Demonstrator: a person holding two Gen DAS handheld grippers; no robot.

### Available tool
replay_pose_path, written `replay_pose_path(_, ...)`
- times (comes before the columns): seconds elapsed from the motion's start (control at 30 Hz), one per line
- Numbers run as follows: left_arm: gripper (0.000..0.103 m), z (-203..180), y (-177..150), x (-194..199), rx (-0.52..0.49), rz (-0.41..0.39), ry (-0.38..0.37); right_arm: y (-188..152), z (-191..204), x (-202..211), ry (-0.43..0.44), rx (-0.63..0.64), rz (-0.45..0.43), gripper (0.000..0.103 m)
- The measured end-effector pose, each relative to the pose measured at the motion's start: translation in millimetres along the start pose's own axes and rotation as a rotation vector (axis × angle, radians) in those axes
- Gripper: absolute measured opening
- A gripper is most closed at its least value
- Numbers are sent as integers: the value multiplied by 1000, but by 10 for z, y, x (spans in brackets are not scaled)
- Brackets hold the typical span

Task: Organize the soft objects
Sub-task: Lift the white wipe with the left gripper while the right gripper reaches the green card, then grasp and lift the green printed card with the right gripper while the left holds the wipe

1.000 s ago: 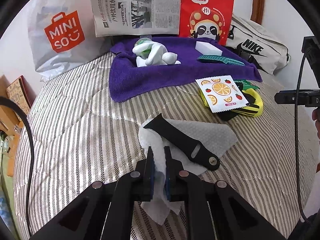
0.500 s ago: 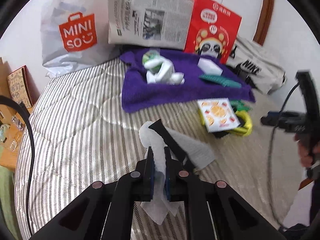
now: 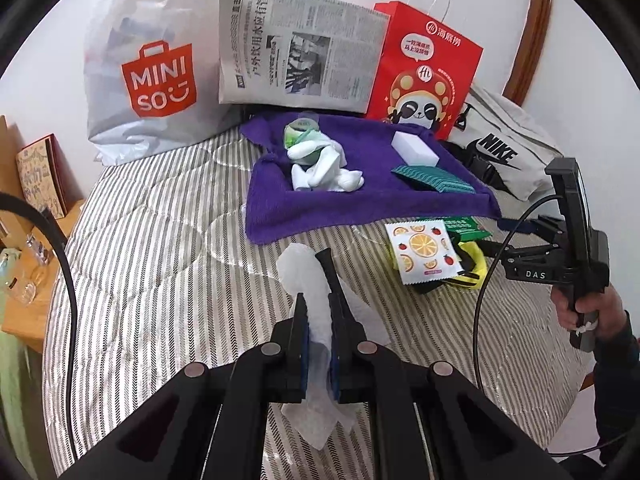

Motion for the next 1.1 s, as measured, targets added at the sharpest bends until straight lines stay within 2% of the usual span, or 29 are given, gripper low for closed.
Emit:
replay_pose_path(0.13, 8, 24, -10, -53, 9, 15, 1, 57, 104, -76, -69, 109, -18, 75)
replay_pose_path(0.23, 8, 24, -21, -101, 7, 29, 4, 82, 149, -116, -71, 147, -35, 71)
replay_pose_path(0.37, 8, 23, -37, -157, 4, 45, 3, 74, 218, -111, -1, 181, -32, 34)
replay_pose_path(0.4, 8, 23, -39, -157, 2, 47, 2, 61, 246, -98, -3, 202, -29, 33)
replay_pose_path(0.47, 8, 22, -46, -170, -2, 52, 1, 30, 307, -65, -29, 251, -35, 34)
replay_pose_path(0.53, 8, 21, -56, -188, -4, 59, 0, 0, 354, -44, -47, 292, -41, 43)
replay_pose_path(0.6, 8, 20, -74, -206, -7, 65, 2, -10, 367, -48, -77, 317, -48, 55)
replay_pose_path(0.67, 8, 19, -84, -220, -6, 69, 1, -1, 357, -73, -107, 339, -60, 62)
replay_pose_path(0.73, 8, 16, -91, -233, -4, 75, -3, 17, 349, -135, -117, 353, -59, 63)
replay_pose_path(0.93, 8, -21, -109, -233, -20, 83, -5, 62, 369, -147, -68, 372, -79, 62)
replay_pose_path(0.97, 8, -21, -111, -240, -21, 86, -2, 74, 359, -159, -53, 359, -76, 59)
replay_pose_path(1.03, 8, -12, -110, -245, -13, 86, -4, 82, 345, -162, 20, 329, -61, 42)
replay_pose_path(1.07, 8, -10, -108, -243, -9, 83, -8, 78, 352, -160, 55, 315, -53, 29)
replay_pose_path(1.1, 8, -6, -106, -236, -6, 80, -10, 77, 359, -149, 59, 302, -56, 27)
Point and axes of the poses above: each gripper's, at about its wrist camera, not at the fingertips, and x roughly against the way its jaws point, z to its left, y to its top, the point moved 3 cm from there along -x, roughly the way its jaws point, and after that the axes turned 5 degrees about x, right-handed, at the moved point
